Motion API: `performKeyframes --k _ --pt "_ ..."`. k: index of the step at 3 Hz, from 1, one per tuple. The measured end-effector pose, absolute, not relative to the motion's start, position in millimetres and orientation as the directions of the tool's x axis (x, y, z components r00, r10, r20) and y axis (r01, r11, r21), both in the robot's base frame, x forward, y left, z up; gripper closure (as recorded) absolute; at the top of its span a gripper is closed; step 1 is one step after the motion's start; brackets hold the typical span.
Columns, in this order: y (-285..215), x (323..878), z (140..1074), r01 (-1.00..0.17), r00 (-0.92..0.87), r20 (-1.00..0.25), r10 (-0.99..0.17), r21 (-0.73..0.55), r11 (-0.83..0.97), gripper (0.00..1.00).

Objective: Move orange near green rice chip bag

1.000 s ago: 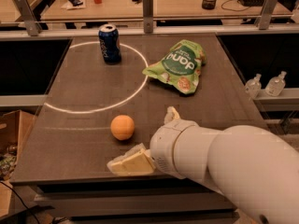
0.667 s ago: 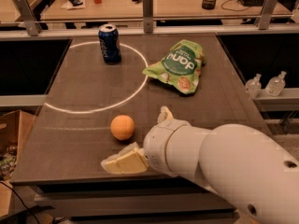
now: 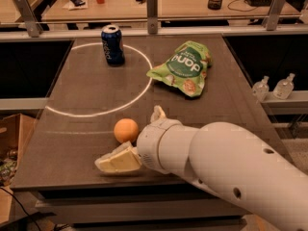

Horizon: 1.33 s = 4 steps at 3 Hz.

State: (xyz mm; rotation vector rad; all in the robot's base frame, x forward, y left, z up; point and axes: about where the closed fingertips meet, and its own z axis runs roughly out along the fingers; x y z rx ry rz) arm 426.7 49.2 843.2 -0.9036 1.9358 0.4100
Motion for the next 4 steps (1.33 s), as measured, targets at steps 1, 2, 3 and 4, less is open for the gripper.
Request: performKeyframes --k 1,2,3,4 --pt "58 431 836 -0.747 -0.289 -0.858 -0.424 -0.075 0.661 0.17" --pt "63 433 833 -0.756 -0.280 -0.861 -0.425 -0.075 0.650 0.39" --pt "64 432 832 -0.761 -0.275 -0.861 -0.428 -0.078 0.644 0.62" --pt "53 431 833 -0.741 -0.284 -0.856 -0.431 -0.090 0.666 0.85"
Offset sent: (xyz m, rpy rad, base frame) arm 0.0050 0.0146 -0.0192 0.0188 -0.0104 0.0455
